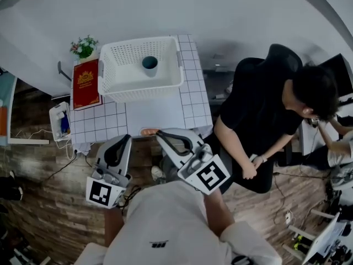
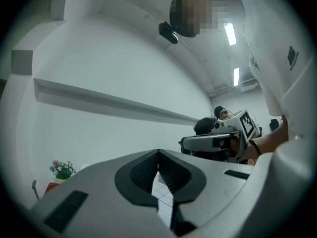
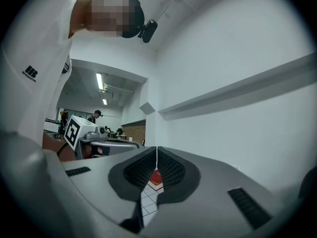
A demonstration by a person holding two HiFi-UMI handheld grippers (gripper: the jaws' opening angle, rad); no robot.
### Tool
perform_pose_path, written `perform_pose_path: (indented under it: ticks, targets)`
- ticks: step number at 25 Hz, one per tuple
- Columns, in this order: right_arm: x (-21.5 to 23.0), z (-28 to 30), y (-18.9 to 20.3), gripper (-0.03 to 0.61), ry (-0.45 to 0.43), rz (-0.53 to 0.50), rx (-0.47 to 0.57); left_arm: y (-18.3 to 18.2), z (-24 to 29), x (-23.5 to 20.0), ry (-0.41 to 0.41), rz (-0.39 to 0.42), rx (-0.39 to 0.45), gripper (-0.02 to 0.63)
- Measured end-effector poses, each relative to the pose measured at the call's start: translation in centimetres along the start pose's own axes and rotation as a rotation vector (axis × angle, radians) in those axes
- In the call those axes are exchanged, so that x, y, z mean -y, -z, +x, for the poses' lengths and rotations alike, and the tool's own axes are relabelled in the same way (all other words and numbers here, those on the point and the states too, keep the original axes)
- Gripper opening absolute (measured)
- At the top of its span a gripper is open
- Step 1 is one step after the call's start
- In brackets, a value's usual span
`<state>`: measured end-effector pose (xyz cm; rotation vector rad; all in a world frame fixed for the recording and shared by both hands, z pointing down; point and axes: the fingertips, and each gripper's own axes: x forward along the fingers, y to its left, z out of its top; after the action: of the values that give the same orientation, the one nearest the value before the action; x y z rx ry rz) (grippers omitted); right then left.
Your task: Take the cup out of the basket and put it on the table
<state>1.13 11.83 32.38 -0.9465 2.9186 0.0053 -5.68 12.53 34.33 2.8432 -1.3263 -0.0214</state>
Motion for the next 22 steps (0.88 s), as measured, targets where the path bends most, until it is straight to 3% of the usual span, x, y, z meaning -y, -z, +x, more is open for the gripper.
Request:
perform_pose_path:
  ticks: [18, 22]
  targets:
    - [8.8, 3.4, -0.3, 0.012, -0.091, 0.036, 0.024, -0.9, 8.7, -3.9, -0.078, 0.027, -0.026, 0.011]
    - [9.7, 4.4, -0.9, 0.012, -0.101, 0.099, 0.054, -1.3, 9.4, -4.8, -0.086, 0.041, -0.027, 0.011]
